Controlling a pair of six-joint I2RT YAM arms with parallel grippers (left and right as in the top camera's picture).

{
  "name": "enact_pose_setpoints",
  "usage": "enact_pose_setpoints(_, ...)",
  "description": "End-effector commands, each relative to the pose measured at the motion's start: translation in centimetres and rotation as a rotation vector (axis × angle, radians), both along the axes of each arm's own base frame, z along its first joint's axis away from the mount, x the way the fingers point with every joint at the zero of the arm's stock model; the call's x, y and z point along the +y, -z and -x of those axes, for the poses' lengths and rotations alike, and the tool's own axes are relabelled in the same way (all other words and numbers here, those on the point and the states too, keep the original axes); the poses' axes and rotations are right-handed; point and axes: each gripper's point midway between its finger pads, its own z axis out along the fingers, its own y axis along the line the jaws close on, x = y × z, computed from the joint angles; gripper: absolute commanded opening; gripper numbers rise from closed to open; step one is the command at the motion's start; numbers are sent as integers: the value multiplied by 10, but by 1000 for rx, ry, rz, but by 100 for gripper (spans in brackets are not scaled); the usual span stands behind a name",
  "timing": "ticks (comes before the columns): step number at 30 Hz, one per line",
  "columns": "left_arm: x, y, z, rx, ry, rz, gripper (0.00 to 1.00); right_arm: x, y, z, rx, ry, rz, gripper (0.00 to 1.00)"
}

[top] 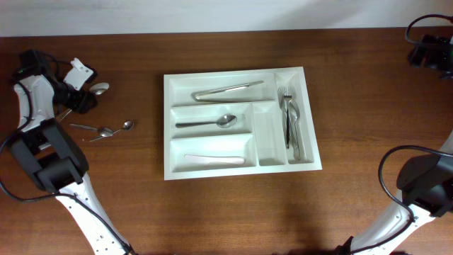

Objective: Pack container
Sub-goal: 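Lower left gripper and grasp a silver spoon left of the tray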

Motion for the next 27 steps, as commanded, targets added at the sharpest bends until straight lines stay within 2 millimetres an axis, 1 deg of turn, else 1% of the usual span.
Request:
enact_pose_setpoints(1,-9,29,4,38,34,32,62,-1,-2,2,-1,11,1,99)
enact_pose_setpoints(4,-11,30,4,40,38,32,61,-1,-2,2,-1,11,1,99)
enact_pose_setpoints(7,-11,30,4,42,38,33,53,-1,-2,2,-1,11,1,99)
enact_pose_setpoints(9,-12,30,6,48,37,36,50,-1,-2,2,-1,11,1,99)
enact_pose_setpoints(14,-13,31,7,55,37,40,35,-1,-2,2,-1,11,1,99)
enact_pose_setpoints(15,-13,31,9,62,37,44,28,-1,-2,2,-1,11,1,99)
enact_pose_setpoints(16,-14,31,10,67,37,46,17,-1,-2,2,-1,11,1,99)
enact_pose_setpoints(17,-14,31,11,72,37,48,8,-1,-2,2,-1,11,1,99)
enact_pose_setpoints(18,-15,31,12,75,37,50,2,-1,-2,2,-1,11,1,99)
enact_pose_setpoints(22,-17,32,17,94,37,61,2,-1,-2,2,-1,11,1,99)
enact_pose_setpoints(27,-26,30,22,109,42,110,2,-1,-2,2,-1,11,1,99)
